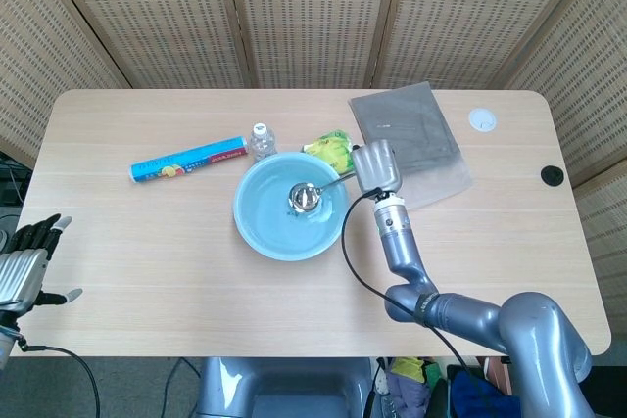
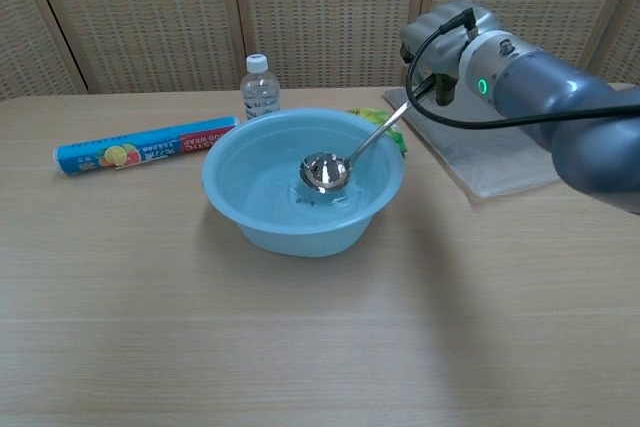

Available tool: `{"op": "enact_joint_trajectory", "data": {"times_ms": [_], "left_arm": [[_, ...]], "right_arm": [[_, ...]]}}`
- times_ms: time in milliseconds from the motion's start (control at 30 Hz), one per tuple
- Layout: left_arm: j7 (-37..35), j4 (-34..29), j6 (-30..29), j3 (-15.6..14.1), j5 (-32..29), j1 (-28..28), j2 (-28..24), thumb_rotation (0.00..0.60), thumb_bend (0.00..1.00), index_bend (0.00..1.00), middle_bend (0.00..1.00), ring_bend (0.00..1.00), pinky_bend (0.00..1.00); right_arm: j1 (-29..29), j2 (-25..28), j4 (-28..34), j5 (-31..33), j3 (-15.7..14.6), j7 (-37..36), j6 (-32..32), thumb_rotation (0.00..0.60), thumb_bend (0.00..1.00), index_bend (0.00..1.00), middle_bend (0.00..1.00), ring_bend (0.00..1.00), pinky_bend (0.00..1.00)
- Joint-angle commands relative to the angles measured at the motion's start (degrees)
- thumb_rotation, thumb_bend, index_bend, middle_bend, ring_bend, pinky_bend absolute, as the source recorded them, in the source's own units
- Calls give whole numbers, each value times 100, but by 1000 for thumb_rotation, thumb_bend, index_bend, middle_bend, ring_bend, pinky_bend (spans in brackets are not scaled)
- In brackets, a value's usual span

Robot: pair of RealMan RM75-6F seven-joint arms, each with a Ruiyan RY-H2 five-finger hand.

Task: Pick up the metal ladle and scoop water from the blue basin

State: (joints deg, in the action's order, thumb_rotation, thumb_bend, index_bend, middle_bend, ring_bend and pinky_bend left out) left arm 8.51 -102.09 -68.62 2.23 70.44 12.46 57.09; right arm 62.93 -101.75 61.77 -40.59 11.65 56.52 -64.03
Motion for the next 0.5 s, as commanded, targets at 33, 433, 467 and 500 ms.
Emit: {"op": "enact_joint_trajectory", "data": {"times_ms": [33,433,467,500], "left_arm": [[2,-1,-1,3,-9,4,1,600,0,0,0,0,0],[50,11,20,-1,-59,31,25,600,0,0,0,0,0],[55,10,18,0,-62,32,27,600,0,0,0,0,0],[59,9,13,-2,-61,31,28,600,0,0,0,0,0]], "right_arm": [[-14,-112,-158,-181,-84,68,22,600,789,836,939,912,1000],[-139,-120,-300,-913,-426,314,251,600,795,840,942,912,1000],[-147,-106,-283,-944,-430,335,262,600,795,840,943,912,1000],[-155,-94,-269,-981,-442,366,268,600,795,840,943,912,1000]]}}
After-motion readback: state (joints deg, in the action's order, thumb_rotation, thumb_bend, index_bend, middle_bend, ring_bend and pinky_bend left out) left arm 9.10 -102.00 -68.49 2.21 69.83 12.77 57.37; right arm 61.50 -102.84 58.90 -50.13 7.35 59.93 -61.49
